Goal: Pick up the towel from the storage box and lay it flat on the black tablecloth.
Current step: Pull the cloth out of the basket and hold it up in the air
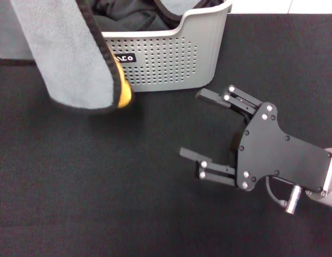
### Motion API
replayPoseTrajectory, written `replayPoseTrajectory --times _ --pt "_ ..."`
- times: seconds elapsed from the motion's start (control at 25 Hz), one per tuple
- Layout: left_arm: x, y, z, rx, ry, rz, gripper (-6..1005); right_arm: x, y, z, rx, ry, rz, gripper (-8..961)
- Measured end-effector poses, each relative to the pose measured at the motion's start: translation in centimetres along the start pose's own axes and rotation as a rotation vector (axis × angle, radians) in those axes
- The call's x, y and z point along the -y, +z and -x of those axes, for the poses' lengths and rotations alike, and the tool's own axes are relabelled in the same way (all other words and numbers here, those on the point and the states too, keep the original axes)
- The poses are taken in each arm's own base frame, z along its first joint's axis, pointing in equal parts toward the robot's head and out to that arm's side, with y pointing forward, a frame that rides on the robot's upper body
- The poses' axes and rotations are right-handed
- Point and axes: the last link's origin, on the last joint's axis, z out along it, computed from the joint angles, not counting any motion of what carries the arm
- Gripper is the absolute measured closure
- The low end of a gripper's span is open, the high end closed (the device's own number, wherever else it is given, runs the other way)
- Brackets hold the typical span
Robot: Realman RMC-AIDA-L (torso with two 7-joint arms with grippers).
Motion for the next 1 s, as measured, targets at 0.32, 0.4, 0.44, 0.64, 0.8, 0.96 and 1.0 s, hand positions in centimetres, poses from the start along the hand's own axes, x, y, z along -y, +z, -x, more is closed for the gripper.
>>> replayPoseTrajectory --times 0.32,0.4,0.44,0.64,0.8,0.96,1.0 --pt "0.1 0.3 0.1 -0.004 0.009 0.007 995 3.5 2.3 -0.2 0.007 0.252 0.021 251" --pt "0.1 0.4 0.3 -0.010 0.007 0.008 995 4.3 3.1 -0.4 -0.003 0.331 0.047 256" --pt "0.2 0.4 0.4 -0.013 0.007 0.008 995 4.5 3.4 -0.4 -0.009 0.359 0.060 259" --pt "0.5 0.6 0.9 -0.030 -0.009 0.009 994 4.6 4.6 -0.8 -0.047 0.498 0.123 287" --pt "0.6 0.6 0.9 -0.034 -0.010 0.008 994 4.1 5.5 -0.8 -0.071 0.592 0.197 313" --pt "0.6 0.9 0.9 -0.033 -0.009 0.016 994 4.0 6.2 -0.7 -0.087 0.656 0.238 338" --pt "0.6 0.9 0.9 -0.033 -0.009 0.017 994 4.0 6.2 -0.7 -0.087 0.666 0.238 338"
